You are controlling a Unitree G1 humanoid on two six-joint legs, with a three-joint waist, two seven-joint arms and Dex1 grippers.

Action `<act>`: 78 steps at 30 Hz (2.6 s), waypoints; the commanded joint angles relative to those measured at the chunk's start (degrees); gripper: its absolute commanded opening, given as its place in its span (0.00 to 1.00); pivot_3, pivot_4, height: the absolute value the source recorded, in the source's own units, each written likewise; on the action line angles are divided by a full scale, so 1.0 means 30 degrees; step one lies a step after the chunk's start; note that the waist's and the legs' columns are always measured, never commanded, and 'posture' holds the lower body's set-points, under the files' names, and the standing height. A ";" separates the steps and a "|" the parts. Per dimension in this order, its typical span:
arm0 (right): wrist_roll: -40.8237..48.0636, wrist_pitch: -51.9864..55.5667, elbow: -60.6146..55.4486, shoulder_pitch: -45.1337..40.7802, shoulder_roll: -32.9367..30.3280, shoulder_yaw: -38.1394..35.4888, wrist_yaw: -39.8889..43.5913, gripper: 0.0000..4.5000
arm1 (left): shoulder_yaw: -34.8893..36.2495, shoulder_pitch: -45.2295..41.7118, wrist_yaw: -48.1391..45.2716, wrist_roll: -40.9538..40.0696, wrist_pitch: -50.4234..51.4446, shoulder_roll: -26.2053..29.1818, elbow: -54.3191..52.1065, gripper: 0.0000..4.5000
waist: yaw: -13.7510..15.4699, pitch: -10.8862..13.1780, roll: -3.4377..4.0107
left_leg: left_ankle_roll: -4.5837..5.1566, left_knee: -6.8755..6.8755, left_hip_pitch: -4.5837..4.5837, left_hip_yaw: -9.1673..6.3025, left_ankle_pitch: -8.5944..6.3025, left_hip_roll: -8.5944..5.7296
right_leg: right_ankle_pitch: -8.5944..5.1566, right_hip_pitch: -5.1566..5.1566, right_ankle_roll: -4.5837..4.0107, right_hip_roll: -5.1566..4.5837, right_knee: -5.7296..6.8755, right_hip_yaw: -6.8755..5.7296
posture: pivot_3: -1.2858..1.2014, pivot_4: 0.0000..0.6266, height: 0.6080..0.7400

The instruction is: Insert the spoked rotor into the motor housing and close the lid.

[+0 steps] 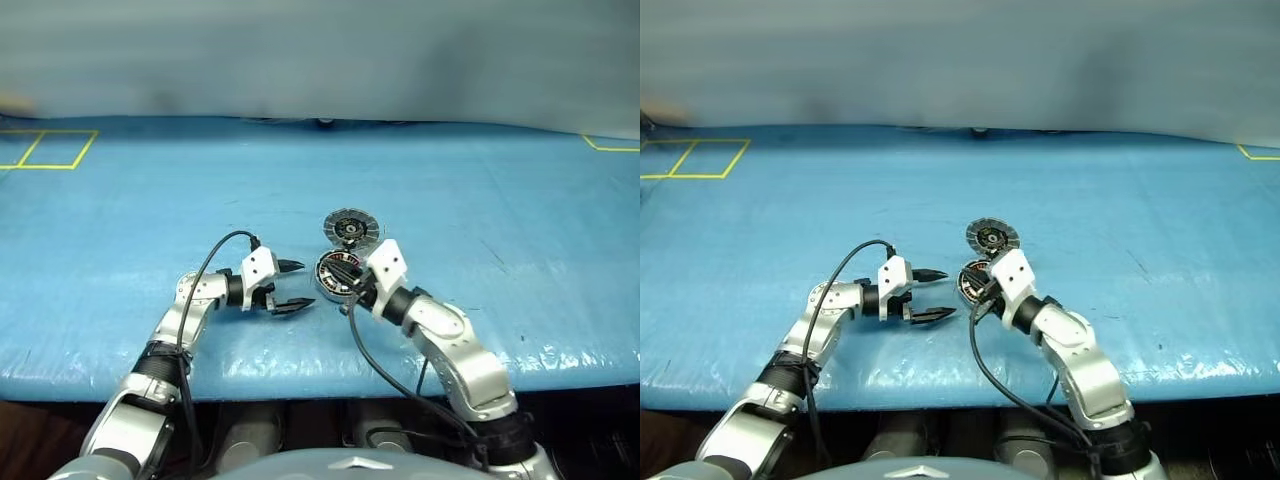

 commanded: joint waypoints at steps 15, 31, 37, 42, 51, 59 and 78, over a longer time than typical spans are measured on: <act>-0.1589 -0.2364 0.7560 -0.4814 -0.2682 -0.3534 -0.1151 0.01 | 0.0730 0.0966 0.0289 -0.1064 -0.0611 0.0059 -0.1454 0.87 | -0.0054 0.0040 0.0032 | -0.0005 0.0031 -0.0042 0.0034 0.0007 0.0013 | -0.0001 -0.0021 -0.0001 -0.0016 0.0028 -0.0038 | 0.52 0.24 1.00; 0.1797 -0.3816 1.1323 -0.9584 -0.1187 -0.2510 0.6157 0.01 | 0.0840 0.1777 -0.0087 -0.1481 0.0599 0.0356 -0.2418 0.87 | -0.0084 0.0063 0.0070 | 0.0017 0.0009 -0.0061 0.0037 -0.0017 0.0011 | 0.0053 -0.0048 -0.0110 -0.0019 0.0020 -0.0029 | 0.52 0.24 1.00; 0.2292 -0.2347 0.8722 -0.8626 -0.2301 -0.1092 0.8660 0.01 | 0.0836 0.1871 -0.0211 -0.1457 0.0961 0.0453 -0.2546 0.87 | -0.0068 0.0066 0.0076 | 0.0014 0.0009 -0.0065 0.0035 -0.0020 0.0011 | 0.0052 -0.0053 -0.0110 -0.0024 0.0018 -0.0029 | 0.52 0.24 1.00; 0.0966 -0.1994 0.7050 -0.7323 -0.3466 0.0718 0.9176 0.01 | 0.0836 0.1977 -0.0194 -0.1411 0.0994 0.0499 -0.2528 0.87 | -0.0058 0.0067 0.0077 | 0.0011 0.0010 -0.0090 0.0024 -0.0028 0.0011 | 0.0044 -0.0075 -0.0120 -0.0037 0.0013 -0.0036 | 0.52 0.24 1.00; -0.1742 -0.2532 0.6336 -0.5619 -0.4745 0.2641 0.8431 0.01 | 0.0798 0.1951 -0.0214 -0.1417 0.1058 0.0520 -0.2455 0.87 | -0.0025 0.0064 0.0073 | 0.0004 0.0020 -0.0101 0.0025 -0.0028 0.0010 | 0.0044 -0.0085 -0.0116 -0.0038 0.0017 -0.0040 | 0.52 0.24 1.00; -0.2248 -0.3391 0.4865 -0.3361 -0.3626 0.2166 0.5599 0.01 | 0.0741 0.1909 -0.0113 -0.1519 0.0747 0.0216 -0.2332 0.87 | 0.0088 0.0058 0.0065 | -0.0003 0.0036 -0.0088 0.0011 -0.0032 0.0010 | 0.0027 -0.0055 -0.0089 -0.0042 0.0016 -0.0052 | 0.52 0.24 1.00; -0.0381 -0.3010 0.3121 -0.1497 0.0028 -0.0458 0.1052 0.79 | 0.0477 0.1919 -0.0011 -0.1340 0.0651 -0.0096 -0.2331 0.87 | 0.0079 0.0063 0.0072 | -0.0024 0.0028 -0.0096 0.0010 -0.0018 0.0009 | 0.0015 -0.0082 -0.0073 -0.0031 0.0036 -0.0050 | 0.52 0.24 1.00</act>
